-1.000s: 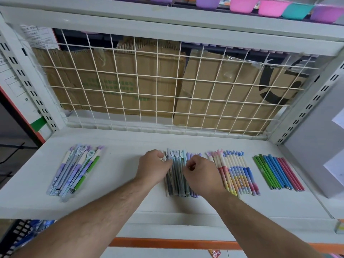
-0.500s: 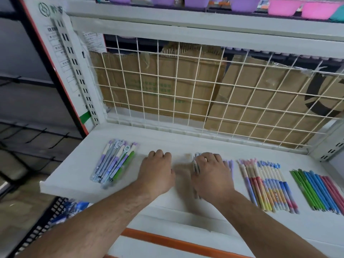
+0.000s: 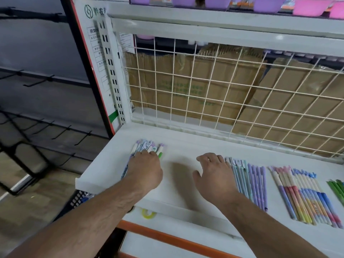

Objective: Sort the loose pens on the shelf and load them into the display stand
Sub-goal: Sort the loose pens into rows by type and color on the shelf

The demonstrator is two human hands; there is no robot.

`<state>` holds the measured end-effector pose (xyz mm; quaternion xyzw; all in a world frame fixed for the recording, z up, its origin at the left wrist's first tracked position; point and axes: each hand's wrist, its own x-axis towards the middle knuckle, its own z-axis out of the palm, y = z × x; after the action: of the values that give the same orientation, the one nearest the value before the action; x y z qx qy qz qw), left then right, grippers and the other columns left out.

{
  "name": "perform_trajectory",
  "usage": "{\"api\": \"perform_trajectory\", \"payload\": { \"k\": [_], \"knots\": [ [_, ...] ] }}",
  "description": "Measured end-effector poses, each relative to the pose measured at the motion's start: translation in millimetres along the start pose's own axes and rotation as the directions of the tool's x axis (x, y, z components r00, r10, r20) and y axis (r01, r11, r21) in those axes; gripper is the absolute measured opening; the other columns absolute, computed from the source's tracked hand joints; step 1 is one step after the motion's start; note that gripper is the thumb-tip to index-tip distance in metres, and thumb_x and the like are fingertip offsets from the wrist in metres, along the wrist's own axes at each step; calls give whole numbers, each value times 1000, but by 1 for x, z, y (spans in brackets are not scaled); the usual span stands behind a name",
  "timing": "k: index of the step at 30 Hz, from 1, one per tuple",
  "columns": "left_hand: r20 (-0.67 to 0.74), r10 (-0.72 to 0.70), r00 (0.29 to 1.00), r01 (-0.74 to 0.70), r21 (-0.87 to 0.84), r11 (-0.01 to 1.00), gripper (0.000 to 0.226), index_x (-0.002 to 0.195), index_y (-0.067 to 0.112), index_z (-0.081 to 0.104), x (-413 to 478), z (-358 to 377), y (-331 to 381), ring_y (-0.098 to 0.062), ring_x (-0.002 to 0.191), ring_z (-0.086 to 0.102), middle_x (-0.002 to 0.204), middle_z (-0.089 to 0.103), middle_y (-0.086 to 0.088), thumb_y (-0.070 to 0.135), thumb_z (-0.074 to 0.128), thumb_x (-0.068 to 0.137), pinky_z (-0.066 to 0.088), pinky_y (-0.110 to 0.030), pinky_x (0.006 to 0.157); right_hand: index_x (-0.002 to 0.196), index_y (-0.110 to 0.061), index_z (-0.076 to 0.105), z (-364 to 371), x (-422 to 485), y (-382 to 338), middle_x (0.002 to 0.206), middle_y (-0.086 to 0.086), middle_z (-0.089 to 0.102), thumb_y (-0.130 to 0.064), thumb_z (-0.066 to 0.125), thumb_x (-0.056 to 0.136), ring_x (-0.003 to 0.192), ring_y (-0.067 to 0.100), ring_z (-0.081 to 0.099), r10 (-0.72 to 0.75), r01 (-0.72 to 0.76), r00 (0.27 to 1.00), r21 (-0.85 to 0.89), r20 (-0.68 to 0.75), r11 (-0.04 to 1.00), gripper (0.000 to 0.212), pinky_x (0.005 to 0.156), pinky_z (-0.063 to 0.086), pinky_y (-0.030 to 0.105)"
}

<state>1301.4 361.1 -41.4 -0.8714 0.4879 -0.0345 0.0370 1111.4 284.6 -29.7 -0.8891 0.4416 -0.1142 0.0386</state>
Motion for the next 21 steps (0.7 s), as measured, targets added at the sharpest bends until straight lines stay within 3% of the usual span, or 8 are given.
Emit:
{"api": "perform_trajectory", "payload": {
  "k": [5, 8, 13, 17, 21],
  "knots": [
    [-13, 6, 1000, -7, -97, 995, 15, 104, 20, 58, 4, 4, -4, -22, 100, 62, 99, 62, 1, 26, 51, 92, 46, -33, 87, 132, -21, 60, -1, 1, -4, 134, -1, 57, -36, 56, 93, 121, 24, 52, 12, -12, 1000, 21, 17, 1000, 42, 103, 42, 39],
    [29, -2, 1000, 7, -155, 988, 2, 91, 24, 52, 9, 6, -3, -20, 90, 60, 79, 49, 7, 25, 50, 90, 43, -32, 81, 127, -18, 63, -3, 2, -2, 127, 1, 61, -34, 60, 90, 116, 26, 57, 19, -19, 1000, 41, 5, 999, 40, 99, 46, 40],
    [191, -34, 981, 57, -115, 992, 15, 100, 22, 60, 17, 2, 5, -21, 91, 64, 86, 62, 4, 23, 53, 87, 38, -32, 81, 126, -19, 64, -5, 3, 1, 125, 0, 62, -34, 58, 91, 114, 25, 57, 24, -24, 1000, 63, 9, 998, 39, 98, 46, 38],
    [225, -11, 974, 36, -105, 994, 17, 108, 24, 59, 21, -1, 7, -20, 116, 61, 120, 66, 1, 27, 51, 94, 38, -29, 85, 118, -18, 68, -4, 2, 1, 117, 1, 67, -32, 61, 86, 106, 27, 62, 32, -31, 999, 90, -6, 995, 36, 92, 50, 39],
    [254, 36, 967, -23, -55, 998, 19, 110, 14, 61, 20, -10, 24, -22, 102, 66, 97, 65, 2, 23, 50, 97, 36, -26, 74, 122, -19, 67, -6, -1, 7, 120, -1, 66, -32, 59, 90, 112, 24, 59, 27, -29, 999, 109, 23, 994, 35, 94, 48, 35]
  ]
}}
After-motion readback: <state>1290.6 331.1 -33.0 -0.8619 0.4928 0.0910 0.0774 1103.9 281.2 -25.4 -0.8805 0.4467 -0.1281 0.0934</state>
